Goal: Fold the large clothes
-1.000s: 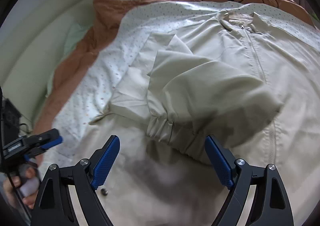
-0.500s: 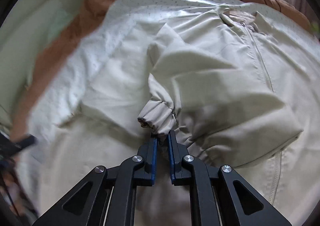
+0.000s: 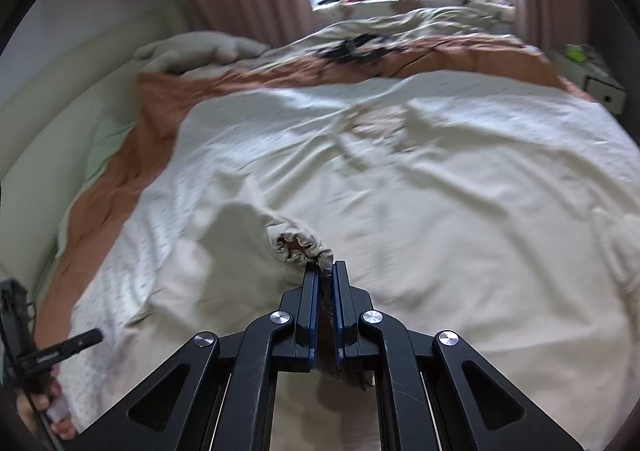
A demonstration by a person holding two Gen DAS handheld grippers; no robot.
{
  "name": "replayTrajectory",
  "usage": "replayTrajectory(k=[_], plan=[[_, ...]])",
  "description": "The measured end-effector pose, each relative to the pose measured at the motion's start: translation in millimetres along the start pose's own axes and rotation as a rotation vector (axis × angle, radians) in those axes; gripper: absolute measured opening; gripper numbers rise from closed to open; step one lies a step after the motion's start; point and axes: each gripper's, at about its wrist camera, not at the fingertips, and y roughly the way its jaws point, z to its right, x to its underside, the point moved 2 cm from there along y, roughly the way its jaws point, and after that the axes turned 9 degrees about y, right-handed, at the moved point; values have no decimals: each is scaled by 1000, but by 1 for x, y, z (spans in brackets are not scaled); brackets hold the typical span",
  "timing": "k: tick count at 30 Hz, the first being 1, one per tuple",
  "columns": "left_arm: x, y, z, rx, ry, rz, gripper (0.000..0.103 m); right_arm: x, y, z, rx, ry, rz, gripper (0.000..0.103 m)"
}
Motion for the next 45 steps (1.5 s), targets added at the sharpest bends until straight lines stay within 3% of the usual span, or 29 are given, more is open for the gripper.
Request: replayTrajectory(k=[3,4,6,8,14,22,30,31,32,33,34,36,39,45], plan=[[-4,3,8,-1,8,-5,40,-15,-3,27,101,40,-2,12],[-6,5,11,-2,13,-8,40,-20,-7,39,130,67,1,21],[-8,7,14,-5,23,-13,40,-24,-13,56,137,106,13,61],[-10,11,17,-10,31,-18,40,-23,-20,70,120,131,34,70],[-15,31,13,-36,20,-49,40,-5,3,106,62,221,-67,70],[-18,62,0,-91,34,-112,40,-2,68,115,-26,290,-177,70],[-21,86,1,-120,82,-156,40,-11,126,119,-45,356,-222,68],[-21,87,2,-122,87,-158,40,-14,130,121,-50,367,-206,66],[-21,88,1,-126,91,-159,36,-16,132,123,-57,373,-194,52],[-22,89,1,-138,93,-163,31,-18,134,126,-69,382,-183,21],[-22,91,0,-149,91,-168,29,-18,136,130,-76,396,-191,15],[-24,93,-4,-152,77,-172,24,-17,132,136,-89,423,-181,13],[-25,94,-9,-164,55,-173,14,-13,105,141,-38,388,-102,13],[-25,95,-13,-161,21,-173,13,29,66,151,30,433,-79,13]])
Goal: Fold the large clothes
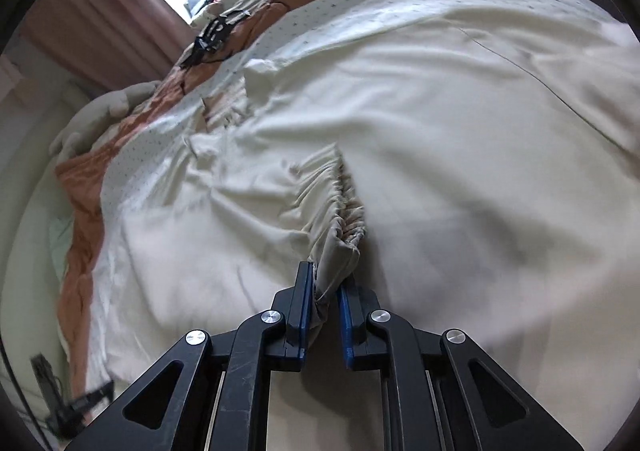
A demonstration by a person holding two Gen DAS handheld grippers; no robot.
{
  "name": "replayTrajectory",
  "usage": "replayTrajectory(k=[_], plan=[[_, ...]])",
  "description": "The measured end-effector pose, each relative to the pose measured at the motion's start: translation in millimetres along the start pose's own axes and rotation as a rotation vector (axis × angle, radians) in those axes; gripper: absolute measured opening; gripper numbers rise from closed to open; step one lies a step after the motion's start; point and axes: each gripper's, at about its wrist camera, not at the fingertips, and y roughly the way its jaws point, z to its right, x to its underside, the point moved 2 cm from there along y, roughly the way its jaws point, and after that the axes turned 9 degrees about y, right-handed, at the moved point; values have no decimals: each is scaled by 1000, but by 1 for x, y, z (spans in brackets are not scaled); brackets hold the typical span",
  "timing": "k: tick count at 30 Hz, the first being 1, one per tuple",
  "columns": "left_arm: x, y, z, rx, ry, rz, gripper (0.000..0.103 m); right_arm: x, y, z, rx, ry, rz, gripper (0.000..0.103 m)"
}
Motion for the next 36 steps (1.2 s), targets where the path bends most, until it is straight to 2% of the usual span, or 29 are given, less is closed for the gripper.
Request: replayTrajectory(k=[4,7,11,14,16,18,20,23,28,30,36], plan=[[-1,0,3,-12,10,-7,13,8,0,17,-22,38,-31,13],[-2,1,1,-7,-1,-11,13,9,-5,22,-34,69,-22,13],[-4,-5,3,-4,-33,-19,13,5,-2,16,-11,23,-18,13],[-6,-16,12,0,-28,-9,15,0,0,20,9,12,-40,18],[-6,-27,22,15,-15,7,25,1,-9,26,-14,34,-46,29],[-7,-36,31,31,-12,26,53,3,-22,29,-4,16,-31,39],[-7,-46,42,43,-5,53,65,4,-34,33,-6,1,-28,44],[-7,-60,66,56,25,84,69,-1,-58,45,-33,7,-21,58],[-6,-69,108,87,72,93,69,-21,-111,73,-36,17,55,59],[-6,-70,125,102,92,95,69,-33,-134,91,-36,42,88,67],[-3,-66,179,138,159,105,75,-74,-194,149,-2,79,206,67]])
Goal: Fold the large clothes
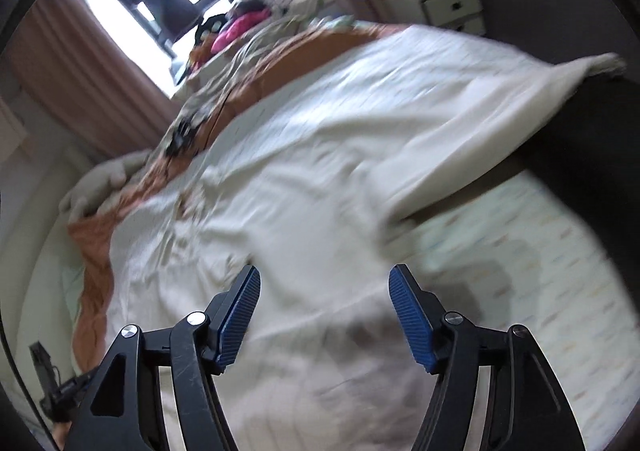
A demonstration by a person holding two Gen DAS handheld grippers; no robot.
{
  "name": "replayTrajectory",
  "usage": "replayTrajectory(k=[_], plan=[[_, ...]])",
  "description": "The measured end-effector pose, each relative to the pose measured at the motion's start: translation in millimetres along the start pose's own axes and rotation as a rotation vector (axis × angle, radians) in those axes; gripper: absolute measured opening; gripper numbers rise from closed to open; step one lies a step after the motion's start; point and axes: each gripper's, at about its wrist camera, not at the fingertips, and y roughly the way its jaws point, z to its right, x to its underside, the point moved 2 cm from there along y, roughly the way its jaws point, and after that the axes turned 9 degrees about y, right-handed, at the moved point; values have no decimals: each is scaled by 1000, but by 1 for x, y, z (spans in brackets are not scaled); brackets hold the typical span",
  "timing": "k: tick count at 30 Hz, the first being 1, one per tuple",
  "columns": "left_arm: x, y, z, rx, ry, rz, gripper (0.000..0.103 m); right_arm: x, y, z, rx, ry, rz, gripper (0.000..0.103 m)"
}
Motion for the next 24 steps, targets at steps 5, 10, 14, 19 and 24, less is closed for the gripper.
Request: replayTrajectory(k=[5,10,14,19,24], plan=[[-4,14,32,17,19,-8,75,-41,-31,45,22,50,75,67],[-9,27,62,24,48,-14,75,-81,-55,88,52,99,133,67],[-13,41,79,31,58,-26,75,-103,-62,111,60,140,159,65],[-18,69,104,30,86,-55,75,-132,-62,141,77,193,169,63],[-24,98,123,39,111,-87,75,-163,-57,168,97,239,176,63]])
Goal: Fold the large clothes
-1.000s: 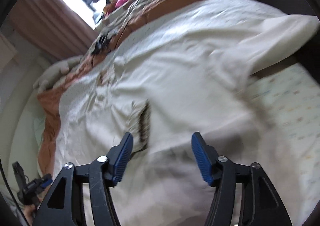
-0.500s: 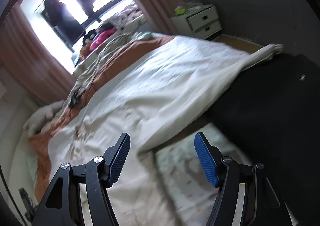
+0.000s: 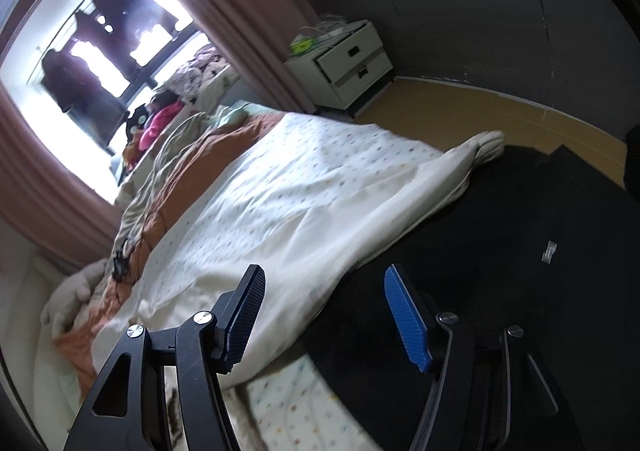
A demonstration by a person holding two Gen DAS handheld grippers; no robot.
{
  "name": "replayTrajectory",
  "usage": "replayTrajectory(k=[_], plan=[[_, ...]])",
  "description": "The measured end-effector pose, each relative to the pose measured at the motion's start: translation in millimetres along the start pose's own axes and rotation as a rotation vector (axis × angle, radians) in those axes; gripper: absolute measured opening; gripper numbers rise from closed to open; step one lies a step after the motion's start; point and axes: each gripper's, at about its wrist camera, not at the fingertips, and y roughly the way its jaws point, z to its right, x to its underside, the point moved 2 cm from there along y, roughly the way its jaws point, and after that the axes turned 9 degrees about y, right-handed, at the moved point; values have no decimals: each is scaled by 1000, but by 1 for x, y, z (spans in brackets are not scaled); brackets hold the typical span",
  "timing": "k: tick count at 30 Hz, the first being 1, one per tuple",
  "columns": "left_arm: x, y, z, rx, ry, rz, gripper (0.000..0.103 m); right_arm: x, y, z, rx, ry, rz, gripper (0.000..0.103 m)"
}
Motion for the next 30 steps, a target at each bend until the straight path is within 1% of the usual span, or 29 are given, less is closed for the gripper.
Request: replayTrajectory(k=[4,8,12,14,16,17,19,22,26,30], plan=[[-6,22,10,3,20,-16,75,-18,13,10,28,15,-3,63],[-11,40,15,17,18,-39,67,-28,31,20,78,37,-24,63],[-15,60,18,17,23,-53,62,-33,45,32,104,56,-45,63],[-19,66,22,10,26,-45,62,-35,51,37,124,63,-47,62],[-25,72,27,7,38,-37,62,-37,52,42,136,70,-36,31],[-29,75,30,8,42,-37,62,-39,54,45,138,73,-41,10],[-36,79,36,19,48,-43,62,-40,53,47,119,79,-41,6],[-41,74,41,51,56,-44,62,-45,39,30,101,6,7,4],[-40,53,39,55,62,-10,62,-48,7,-19,31,-93,64,4],[-34,28,23,60,46,8,63,-41,-22,-67,-43,-155,102,4]])
